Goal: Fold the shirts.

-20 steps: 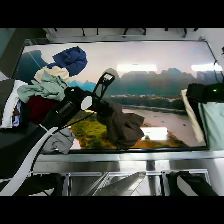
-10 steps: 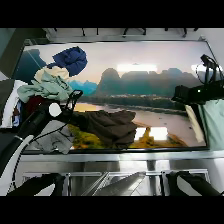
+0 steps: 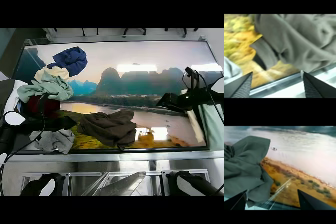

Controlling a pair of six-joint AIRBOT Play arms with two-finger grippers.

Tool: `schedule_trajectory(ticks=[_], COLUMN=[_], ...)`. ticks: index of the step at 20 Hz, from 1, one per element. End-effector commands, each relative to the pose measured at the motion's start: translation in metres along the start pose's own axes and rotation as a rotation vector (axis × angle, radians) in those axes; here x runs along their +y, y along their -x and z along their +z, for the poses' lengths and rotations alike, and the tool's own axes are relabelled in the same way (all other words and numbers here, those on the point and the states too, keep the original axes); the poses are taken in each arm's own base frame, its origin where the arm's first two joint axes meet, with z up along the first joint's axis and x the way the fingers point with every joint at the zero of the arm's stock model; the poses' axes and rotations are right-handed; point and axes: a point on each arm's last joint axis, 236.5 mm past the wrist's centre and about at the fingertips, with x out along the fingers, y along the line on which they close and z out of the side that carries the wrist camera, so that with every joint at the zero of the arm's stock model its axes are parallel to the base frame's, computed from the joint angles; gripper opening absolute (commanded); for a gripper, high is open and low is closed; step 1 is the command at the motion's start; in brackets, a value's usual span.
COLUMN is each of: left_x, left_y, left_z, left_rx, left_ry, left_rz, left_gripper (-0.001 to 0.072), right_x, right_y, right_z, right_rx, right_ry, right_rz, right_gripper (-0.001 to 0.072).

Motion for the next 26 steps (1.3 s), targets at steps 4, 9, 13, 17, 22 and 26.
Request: schedule_trajectory(ticks=[4,9,13,17,22,26], left_x=[-0.021,0.002,-0.021,-0.048,-0.027,-0.027], left_y=[-0.057,-0.101,-0.1,-0.05,-0.006,0.006], left_z=[0.01,0.026,0.042,0.02,-0.075,-0.109], left_rx=[0.05,0.111,0.093,0.105,0.25,0.268], left_ry=[0.125,0.148,0.002,-0.143,-0.094,-0.022], left_rz=[-0.125,-0.096,-0.116,-0.12,-0.064,-0.076], left_gripper=[0.0664,0.0661,0.0024,0.0024,0.0024,0.0024], right_x=[0.01,0.023,0.025,0.008,0.014,0.033], right_y=[-0.015,-0.021,-0.021,-0.028,-0.088,-0.141], right_z=[-0.017,-0.023,-0.024,-0.021,-0.032,-0.017], right_rx=[0.058,0.079,0.08,0.081,0.107,0.094], right_ry=[0.031,0.074,0.08,0.086,0.022,-0.097], right_rz=[0.03,0.038,0.038,-0.018,0.155,0.368], right_gripper=[0.0669,0.0502,0.0502,0.0505,0.0681,0.0681])
